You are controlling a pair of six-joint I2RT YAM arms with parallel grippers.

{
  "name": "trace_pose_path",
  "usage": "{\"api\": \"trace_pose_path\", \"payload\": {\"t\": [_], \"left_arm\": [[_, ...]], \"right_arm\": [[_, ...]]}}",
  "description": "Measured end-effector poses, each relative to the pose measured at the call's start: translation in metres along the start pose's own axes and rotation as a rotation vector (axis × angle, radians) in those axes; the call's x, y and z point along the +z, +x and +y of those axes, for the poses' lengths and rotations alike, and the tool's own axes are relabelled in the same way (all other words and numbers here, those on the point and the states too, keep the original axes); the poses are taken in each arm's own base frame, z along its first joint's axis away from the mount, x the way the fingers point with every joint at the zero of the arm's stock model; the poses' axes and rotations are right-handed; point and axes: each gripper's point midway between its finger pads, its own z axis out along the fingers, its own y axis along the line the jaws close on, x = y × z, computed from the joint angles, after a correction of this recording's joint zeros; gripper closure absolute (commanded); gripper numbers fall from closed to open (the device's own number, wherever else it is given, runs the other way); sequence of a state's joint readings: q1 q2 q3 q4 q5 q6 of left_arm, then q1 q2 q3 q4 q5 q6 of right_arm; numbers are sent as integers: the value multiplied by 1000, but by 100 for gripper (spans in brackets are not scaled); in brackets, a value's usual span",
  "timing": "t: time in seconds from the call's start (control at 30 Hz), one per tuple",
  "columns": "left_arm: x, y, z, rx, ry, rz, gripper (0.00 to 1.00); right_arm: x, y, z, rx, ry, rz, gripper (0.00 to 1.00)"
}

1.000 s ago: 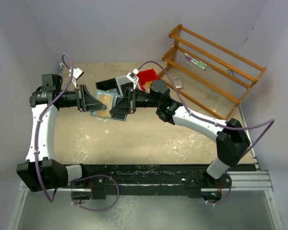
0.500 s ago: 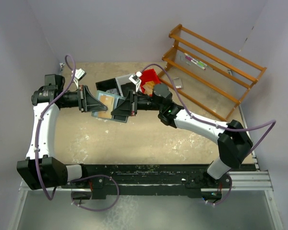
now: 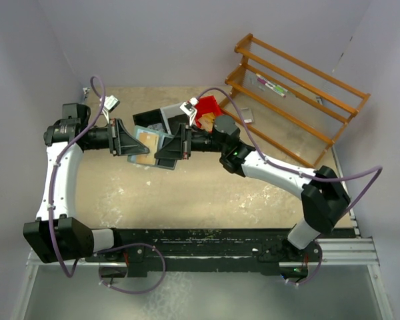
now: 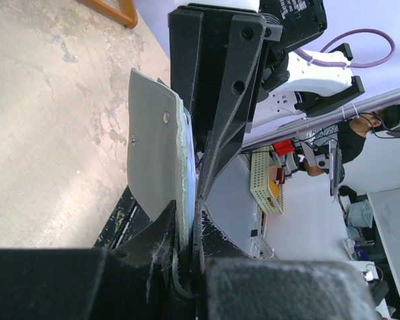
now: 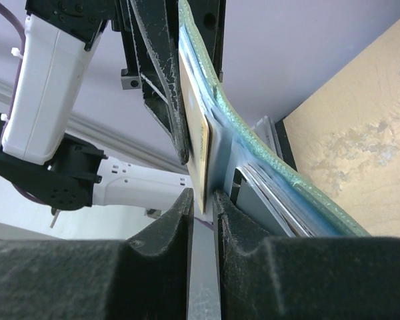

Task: Take the credit cards out of the card holder

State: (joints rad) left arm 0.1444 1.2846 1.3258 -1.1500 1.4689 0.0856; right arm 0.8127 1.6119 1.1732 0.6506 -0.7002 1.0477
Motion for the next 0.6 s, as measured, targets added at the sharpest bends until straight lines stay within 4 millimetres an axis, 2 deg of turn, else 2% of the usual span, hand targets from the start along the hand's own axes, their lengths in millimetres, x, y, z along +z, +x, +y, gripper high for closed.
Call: {"api": "trace_pose_path", "payload": {"t": [0.1,0.23,0.43,0.6], "left_arm": [[-1,-1,1,8,-5,-4,97],[-1,-1,2,10,-13,-4,89],[-1,-1,2,15,-9,-4,80],[-1,1,2,7,-10,-1,79]], "right_arm": [[2,-1,-2,15,-7,2,85],[4,0,-4,36,-16,7,99],[2,-1,-2,57,-32,3,100],[0,-3,-2,71,-41,-12,100]]}}
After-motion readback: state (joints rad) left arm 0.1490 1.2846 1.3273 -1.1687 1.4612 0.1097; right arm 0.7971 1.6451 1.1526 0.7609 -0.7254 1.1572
